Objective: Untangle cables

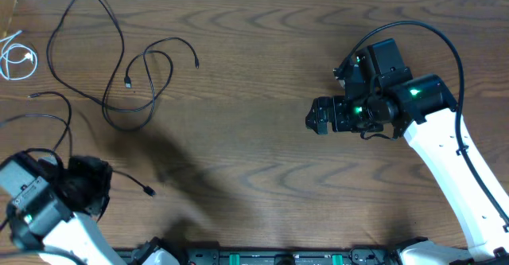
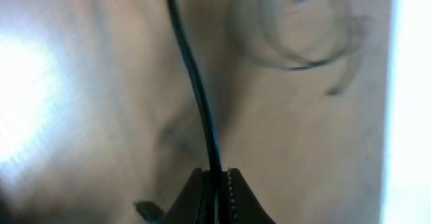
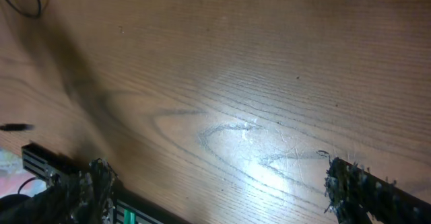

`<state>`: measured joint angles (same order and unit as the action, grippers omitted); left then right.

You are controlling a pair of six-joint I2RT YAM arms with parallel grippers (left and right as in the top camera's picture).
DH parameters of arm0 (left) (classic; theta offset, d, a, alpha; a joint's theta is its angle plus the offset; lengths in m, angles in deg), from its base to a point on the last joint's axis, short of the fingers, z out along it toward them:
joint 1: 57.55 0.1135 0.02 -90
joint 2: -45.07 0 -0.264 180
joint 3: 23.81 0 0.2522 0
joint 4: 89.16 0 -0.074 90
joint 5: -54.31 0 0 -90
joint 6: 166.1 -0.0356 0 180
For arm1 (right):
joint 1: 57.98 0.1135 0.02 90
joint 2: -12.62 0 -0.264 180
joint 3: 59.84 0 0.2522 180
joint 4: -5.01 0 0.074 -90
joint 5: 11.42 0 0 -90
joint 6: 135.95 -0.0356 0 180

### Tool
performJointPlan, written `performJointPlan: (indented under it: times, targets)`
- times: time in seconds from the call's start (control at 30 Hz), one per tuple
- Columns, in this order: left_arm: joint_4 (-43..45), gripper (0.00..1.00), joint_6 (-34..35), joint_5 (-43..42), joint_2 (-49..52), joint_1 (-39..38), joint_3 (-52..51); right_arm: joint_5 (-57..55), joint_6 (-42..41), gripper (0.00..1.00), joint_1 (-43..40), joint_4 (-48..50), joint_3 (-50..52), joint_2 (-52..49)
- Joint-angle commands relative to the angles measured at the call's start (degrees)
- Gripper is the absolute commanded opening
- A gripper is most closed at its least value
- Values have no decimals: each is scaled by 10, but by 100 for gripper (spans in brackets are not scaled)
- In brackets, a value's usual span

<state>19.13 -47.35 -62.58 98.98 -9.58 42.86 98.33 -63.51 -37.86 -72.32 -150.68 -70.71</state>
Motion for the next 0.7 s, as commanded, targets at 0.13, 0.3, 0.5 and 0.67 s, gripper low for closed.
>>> performJointPlan:
  times: [0.13, 0.3, 0.5, 0.67]
  targets:
    - [97, 7, 53, -228, -67, 1, 20, 3, -2, 99, 2, -1, 0, -3]
    - [168, 8, 68, -320, -70, 1, 23, 3, -1, 99, 2, -3, 0, -3]
    - [186, 7, 69, -289, -76, 1, 71, -1, 1, 99, 2, -3, 0, -3]
    - [167, 8, 74, -266, -76, 12, 145, -1, 1, 99, 2, -3, 1, -3]
